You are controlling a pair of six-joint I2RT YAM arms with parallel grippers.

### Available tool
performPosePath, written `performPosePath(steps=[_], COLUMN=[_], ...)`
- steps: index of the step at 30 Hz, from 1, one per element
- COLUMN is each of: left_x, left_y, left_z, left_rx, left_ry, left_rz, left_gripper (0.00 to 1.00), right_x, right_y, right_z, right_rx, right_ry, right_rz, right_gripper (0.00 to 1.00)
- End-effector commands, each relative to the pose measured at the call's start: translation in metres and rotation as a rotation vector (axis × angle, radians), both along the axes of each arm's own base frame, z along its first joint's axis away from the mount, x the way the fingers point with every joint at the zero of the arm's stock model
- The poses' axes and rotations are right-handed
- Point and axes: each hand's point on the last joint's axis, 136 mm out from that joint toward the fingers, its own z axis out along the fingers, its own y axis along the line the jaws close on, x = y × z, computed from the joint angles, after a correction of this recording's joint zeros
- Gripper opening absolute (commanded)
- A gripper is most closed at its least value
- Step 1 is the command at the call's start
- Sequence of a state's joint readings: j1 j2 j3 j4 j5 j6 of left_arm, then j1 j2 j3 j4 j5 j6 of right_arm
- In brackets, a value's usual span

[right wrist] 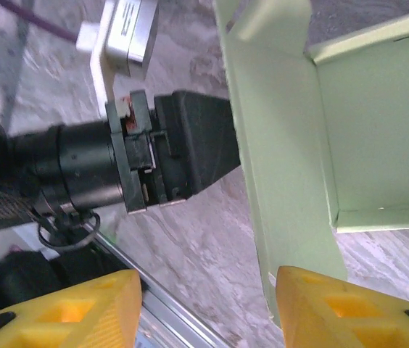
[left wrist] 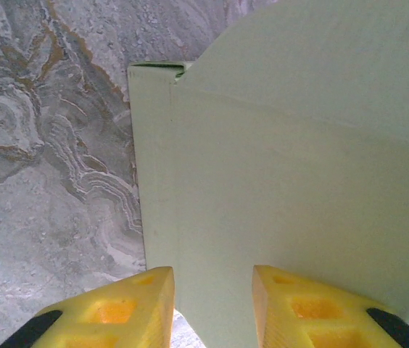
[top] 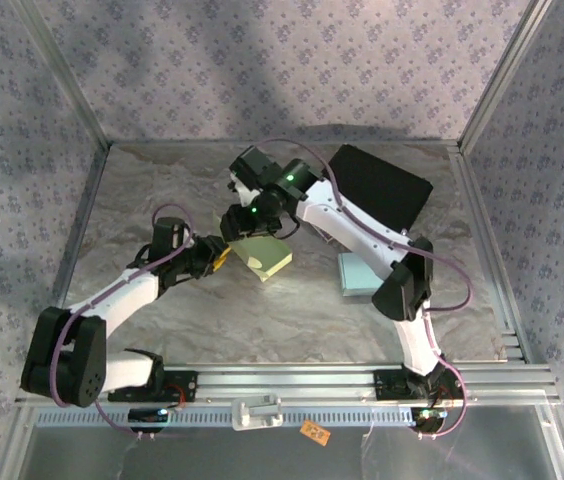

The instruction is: Fold the paper box

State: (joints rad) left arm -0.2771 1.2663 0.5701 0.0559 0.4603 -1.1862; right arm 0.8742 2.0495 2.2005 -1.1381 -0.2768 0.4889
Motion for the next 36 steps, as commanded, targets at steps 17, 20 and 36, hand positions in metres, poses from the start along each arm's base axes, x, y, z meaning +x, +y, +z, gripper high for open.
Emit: performPosePath(steps=[17, 20, 36], left_x=[0.006, 0.005, -0.057], left_y=[-0.005, 0.001, 0.04], left_z=[0.011, 0.022, 0.078], left_rx=[0.021, 0.071, 0.357], left_ry=[-0.023, -0.033, -0.105], left_rz=[-0.031, -0.02, -0.102], left_gripper=[0.35, 0.37, 0.37], right_x=[0.028, 0.033, 0.066], right_y=[0.01, 0.01, -0.057], right_z=[-0.038, -0.028, 0.0], right_rx=[-0.1, -0.077, 0.035], right_ry=[0.019, -0.002, 0.12], right_rz=[0.003, -0.042, -1.05], right_gripper=[0.09, 0.0, 0.0])
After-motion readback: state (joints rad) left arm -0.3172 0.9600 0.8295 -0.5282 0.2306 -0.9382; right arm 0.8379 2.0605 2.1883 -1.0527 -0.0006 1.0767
